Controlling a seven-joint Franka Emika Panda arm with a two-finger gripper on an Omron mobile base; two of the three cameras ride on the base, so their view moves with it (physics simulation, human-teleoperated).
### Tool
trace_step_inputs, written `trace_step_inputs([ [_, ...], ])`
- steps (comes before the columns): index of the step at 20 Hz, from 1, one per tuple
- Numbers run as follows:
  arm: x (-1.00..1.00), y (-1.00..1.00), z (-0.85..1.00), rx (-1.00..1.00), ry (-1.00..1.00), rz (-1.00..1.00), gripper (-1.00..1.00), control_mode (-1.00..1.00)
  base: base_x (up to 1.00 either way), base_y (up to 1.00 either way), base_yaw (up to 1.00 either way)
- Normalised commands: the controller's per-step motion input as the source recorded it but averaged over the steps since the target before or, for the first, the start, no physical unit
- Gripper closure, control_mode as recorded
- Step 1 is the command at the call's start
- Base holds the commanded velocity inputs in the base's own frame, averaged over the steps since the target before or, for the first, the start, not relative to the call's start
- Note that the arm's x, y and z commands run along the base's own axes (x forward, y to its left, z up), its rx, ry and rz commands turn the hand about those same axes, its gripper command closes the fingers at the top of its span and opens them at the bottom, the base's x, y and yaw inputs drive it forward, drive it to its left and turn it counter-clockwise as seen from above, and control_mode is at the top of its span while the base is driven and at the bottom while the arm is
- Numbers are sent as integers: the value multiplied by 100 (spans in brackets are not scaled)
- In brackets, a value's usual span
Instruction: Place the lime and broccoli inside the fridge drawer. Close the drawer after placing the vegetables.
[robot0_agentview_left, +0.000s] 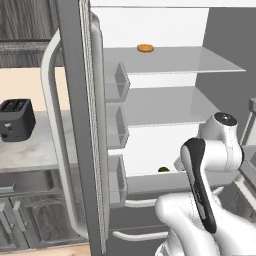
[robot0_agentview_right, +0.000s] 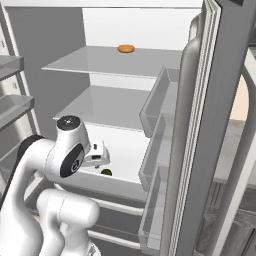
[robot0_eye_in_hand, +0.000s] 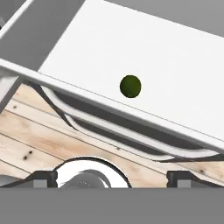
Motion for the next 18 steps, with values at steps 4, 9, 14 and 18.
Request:
trace_step_inputs([
  [4,-62,1,11,0,-1,-10,-100,-100,0,0,0],
  [9,-19,3,2,0,0,-4,-100,-100,0,0,0],
  [14,-4,27,-2,-1,1,0,-100,-100,0,0,0],
  [18,-20,3,0,0,-3,0,-100,100,-75,9,2],
])
